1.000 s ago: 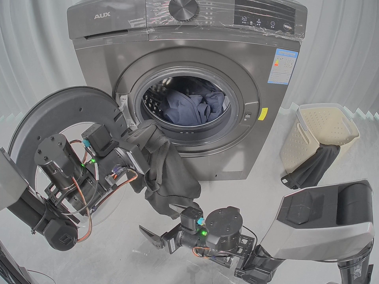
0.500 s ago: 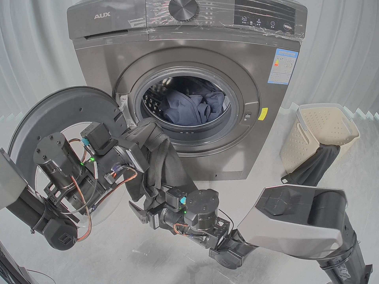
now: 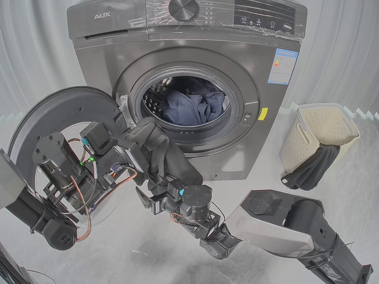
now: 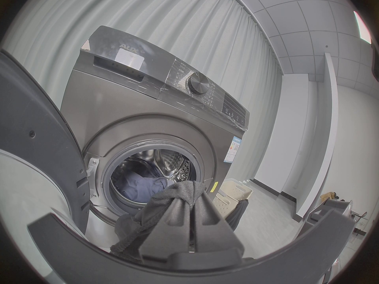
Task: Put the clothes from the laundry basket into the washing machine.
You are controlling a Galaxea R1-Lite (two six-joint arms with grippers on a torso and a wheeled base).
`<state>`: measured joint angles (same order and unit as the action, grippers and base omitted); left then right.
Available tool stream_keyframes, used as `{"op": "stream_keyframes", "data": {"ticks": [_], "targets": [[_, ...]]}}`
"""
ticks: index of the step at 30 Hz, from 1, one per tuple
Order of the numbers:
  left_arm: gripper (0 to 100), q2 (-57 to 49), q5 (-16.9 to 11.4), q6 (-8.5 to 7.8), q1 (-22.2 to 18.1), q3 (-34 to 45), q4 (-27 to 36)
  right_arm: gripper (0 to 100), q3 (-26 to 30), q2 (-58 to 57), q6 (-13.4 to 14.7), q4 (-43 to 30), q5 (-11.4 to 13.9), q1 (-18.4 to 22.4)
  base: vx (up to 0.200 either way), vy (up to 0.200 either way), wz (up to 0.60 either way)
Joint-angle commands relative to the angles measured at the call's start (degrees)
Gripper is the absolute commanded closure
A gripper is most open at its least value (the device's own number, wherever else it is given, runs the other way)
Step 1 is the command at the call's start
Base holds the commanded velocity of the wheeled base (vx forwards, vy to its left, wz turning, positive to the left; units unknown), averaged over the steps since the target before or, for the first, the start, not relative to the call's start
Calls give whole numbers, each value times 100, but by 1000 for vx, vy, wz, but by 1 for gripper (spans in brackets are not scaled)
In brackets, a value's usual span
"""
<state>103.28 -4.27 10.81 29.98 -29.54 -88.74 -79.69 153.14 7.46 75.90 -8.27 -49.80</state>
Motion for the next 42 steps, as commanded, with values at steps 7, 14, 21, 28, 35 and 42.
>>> {"op": "stream_keyframes", "data": {"ticks": [7, 14, 21, 28, 35, 42], "targets": [[100, 43, 5, 0, -18, 9, 5, 0, -91, 14, 54, 83, -149, 111, 0, 0, 0], [100, 52, -4, 9, -124, 9, 5, 100, 6, -223, 98, 101, -167, 93, 0, 0, 0], [100, 70, -4, 17, -238, 1, 5, 100, 621, -715, 142, 162, -167, 23, 0, 0, 0], [100, 122, -13, 17, -440, -17, 5, 100, 2265, -1954, 98, 127, -167, -39, 0, 0, 0], [100, 61, -13, 17, -440, -17, 5, 100, 3240, -2992, -87, 57, 44, 374, 0, 0, 0], [100, 26, -13, 17, -440, -8, -3, 100, 3741, -3501, -351, 136, 484, 1016, 0, 0, 0]]}}
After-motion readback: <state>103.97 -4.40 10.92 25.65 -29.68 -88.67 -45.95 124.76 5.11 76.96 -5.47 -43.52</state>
